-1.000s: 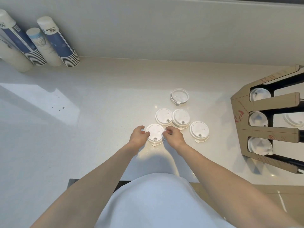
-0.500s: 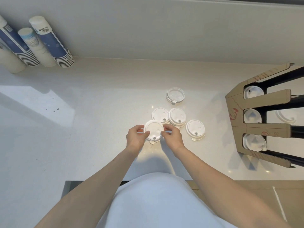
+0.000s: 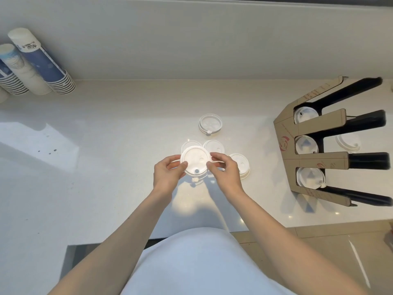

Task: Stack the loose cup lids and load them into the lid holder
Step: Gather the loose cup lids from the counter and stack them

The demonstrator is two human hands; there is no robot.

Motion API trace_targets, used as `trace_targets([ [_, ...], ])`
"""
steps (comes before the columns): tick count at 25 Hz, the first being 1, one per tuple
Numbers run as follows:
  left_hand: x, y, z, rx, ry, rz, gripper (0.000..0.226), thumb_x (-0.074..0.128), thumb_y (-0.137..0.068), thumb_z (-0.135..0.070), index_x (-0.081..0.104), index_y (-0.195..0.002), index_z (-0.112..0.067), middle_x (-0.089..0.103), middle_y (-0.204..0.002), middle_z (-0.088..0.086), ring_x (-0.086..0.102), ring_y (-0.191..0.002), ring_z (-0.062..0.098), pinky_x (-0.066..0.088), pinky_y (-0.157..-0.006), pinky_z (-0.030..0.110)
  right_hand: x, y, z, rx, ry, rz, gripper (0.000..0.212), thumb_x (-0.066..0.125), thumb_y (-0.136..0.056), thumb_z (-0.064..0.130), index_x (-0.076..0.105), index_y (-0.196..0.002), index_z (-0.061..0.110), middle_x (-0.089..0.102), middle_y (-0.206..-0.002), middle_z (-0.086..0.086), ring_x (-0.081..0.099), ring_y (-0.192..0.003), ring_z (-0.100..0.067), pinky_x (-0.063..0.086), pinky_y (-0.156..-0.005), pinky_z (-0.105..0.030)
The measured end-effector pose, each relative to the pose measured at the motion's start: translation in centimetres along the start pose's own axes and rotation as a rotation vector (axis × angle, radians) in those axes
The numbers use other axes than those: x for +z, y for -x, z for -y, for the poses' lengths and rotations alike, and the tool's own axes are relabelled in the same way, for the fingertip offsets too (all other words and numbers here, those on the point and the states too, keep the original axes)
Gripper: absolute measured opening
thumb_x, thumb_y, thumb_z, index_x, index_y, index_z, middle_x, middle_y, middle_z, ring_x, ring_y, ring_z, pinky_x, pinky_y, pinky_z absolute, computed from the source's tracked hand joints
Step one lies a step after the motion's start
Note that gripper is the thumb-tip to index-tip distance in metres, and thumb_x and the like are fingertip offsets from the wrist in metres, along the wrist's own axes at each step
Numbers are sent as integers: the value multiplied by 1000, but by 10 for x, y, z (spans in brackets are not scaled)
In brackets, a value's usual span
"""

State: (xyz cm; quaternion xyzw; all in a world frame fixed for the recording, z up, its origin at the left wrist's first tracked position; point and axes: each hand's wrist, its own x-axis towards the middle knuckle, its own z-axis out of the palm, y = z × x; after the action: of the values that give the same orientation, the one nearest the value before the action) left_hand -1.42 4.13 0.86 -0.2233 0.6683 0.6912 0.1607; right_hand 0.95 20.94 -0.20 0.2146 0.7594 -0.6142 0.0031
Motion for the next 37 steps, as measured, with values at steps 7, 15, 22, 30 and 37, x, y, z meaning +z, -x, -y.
trace_targets([
  [7,14,4,3,-45,52,-9,26,73,-89,-7,67,-115,-9,75,-110,15,74,-98,28,58,-94,36,-55,-28,-18,-22,225,-21,40,68,-90,15,59,-128,9,61,-124,-12,58,-99,-14,47,-88,-19],
  [15,32,14,12,-115,86,-50,29,70,-91,-4,65,-120,-5,74,-110,16,73,-96,26,58,-94,37,-90,-62,-52,16,789,195,76,70,-85,35,33,-147,10,35,-148,-11,34,-138,-30,38,-102,-40],
  [22,44,25,7,-157,206,-42,28,70,-91,-3,63,-118,-7,74,-103,11,72,-95,24,58,-91,34,-92,-69,-64,0,923,231,69,71,-80,41,42,-135,12,43,-143,-7,40,-132,-30,47,-89,-41],
  [30,39,31,10,-166,203,-62,33,71,-91,-3,62,-122,-8,73,-107,10,71,-99,24,59,-88,33,-101,-53,-67,-129,714,178,66,73,-81,37,46,-135,10,47,-143,-7,44,-131,-29,44,-97,-42],
  [37,32,33,6,-150,224,-55,32,70,-91,-4,61,-121,-11,72,-106,8,70,-98,22,58,-89,33,-100,-27,-35,-269,424,136,77,79,-78,39,45,-143,16,47,-147,2,46,-133,-16,42,-111,-39],
])
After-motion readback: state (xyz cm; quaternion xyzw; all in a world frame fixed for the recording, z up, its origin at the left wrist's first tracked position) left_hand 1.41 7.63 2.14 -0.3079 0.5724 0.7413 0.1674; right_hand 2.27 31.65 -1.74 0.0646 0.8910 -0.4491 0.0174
